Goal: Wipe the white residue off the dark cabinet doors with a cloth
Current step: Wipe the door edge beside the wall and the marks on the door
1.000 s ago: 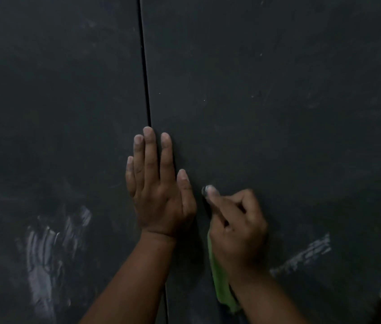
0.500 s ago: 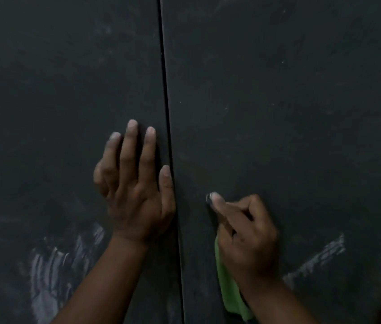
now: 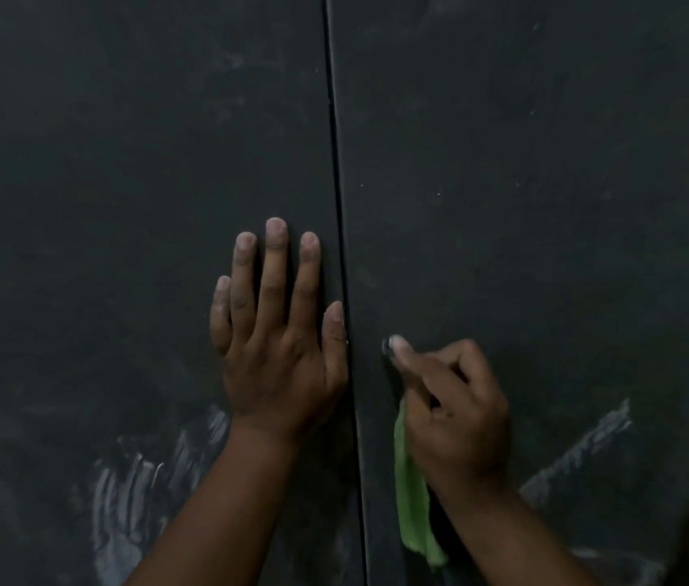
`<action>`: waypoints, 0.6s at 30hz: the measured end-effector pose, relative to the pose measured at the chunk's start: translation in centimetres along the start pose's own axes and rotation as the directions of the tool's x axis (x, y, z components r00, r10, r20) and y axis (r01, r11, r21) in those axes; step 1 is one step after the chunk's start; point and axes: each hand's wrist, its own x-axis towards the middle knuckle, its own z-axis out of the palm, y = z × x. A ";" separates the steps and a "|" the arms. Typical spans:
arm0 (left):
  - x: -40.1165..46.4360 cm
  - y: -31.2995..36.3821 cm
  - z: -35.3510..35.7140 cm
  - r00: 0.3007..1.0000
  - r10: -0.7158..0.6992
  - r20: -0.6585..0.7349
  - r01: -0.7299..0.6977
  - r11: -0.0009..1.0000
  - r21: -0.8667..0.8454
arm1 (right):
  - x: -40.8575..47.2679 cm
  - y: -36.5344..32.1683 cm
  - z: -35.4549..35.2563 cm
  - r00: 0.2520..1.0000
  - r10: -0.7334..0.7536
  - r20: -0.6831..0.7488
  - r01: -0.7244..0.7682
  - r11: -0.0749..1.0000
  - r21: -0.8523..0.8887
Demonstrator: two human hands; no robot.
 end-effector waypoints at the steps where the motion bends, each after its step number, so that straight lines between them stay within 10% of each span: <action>1: -0.1 -0.7 -0.2 0.999 0.040 0.005 -0.040 0.999 0.005 | -1.0 0.5 -0.4 0.999 0.029 0.013 -0.029 0.999 -0.028; 10: -0.3 -3.5 -1.0 0.984 0.173 0.038 -0.176 0.980 0.088 | 6.8 0.4 0.4 0.948 0.166 -0.271 -0.163 0.986 0.032; 18: -0.4 -3.9 -1.0 0.995 0.087 0.058 -0.090 0.995 0.041 | -2.1 -1.5 1.6 1.000 0.027 -0.004 -0.027 0.999 0.028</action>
